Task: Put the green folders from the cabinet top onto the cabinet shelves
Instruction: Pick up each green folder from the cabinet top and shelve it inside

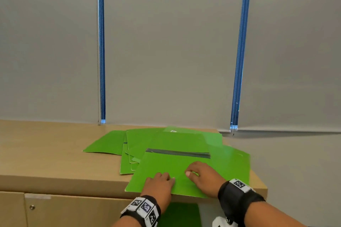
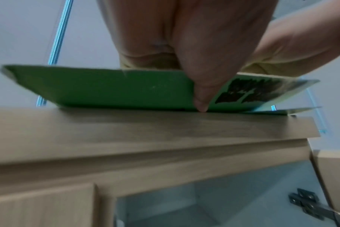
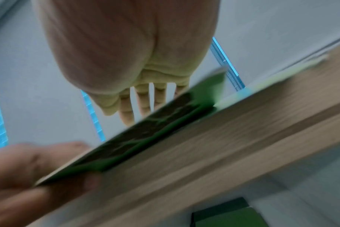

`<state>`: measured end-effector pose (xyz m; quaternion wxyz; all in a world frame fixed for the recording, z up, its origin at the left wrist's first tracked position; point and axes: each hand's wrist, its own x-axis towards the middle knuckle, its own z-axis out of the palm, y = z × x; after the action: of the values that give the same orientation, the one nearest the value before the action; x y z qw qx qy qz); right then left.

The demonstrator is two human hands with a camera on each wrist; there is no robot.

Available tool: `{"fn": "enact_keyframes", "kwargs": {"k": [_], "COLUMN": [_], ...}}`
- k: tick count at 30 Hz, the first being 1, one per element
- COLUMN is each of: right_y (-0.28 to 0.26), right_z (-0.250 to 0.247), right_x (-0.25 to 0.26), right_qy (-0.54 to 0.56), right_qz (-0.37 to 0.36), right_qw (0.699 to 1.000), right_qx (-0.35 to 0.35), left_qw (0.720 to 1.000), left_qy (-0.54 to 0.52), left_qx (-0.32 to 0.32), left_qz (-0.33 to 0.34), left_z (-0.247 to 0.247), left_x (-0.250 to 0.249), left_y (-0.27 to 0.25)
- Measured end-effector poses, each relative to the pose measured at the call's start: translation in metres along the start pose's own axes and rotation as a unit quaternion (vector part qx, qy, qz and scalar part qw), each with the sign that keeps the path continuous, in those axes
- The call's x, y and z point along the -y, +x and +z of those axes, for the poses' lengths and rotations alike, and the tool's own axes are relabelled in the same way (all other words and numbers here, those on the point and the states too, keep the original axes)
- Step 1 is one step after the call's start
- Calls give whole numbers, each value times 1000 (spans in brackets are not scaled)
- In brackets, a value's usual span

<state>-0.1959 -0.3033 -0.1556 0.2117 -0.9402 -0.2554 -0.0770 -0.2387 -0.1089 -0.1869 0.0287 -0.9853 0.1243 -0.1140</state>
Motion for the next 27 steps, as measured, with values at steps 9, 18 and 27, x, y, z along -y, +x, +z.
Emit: {"fn": "enact_keyframes", "kwargs": {"k": [9, 18, 27], "right_y": [2, 11, 9], "right_z": [-63, -75, -112], "right_x": [-38, -11, 2], "right_qy": [178, 244, 468], "right_qz": [173, 187, 84], "right_qw": [930, 914, 820], "right_qx": [-271, -264, -319], "left_qw": [906, 743, 703], "left_qy": [-251, -405, -479], "left_qx": [-321, -496, -476], "left_qz": [-113, -197, -224], "left_z": [-70, -124, -118], "left_x": [64, 91, 109], "left_y": [-42, -78, -83]}}
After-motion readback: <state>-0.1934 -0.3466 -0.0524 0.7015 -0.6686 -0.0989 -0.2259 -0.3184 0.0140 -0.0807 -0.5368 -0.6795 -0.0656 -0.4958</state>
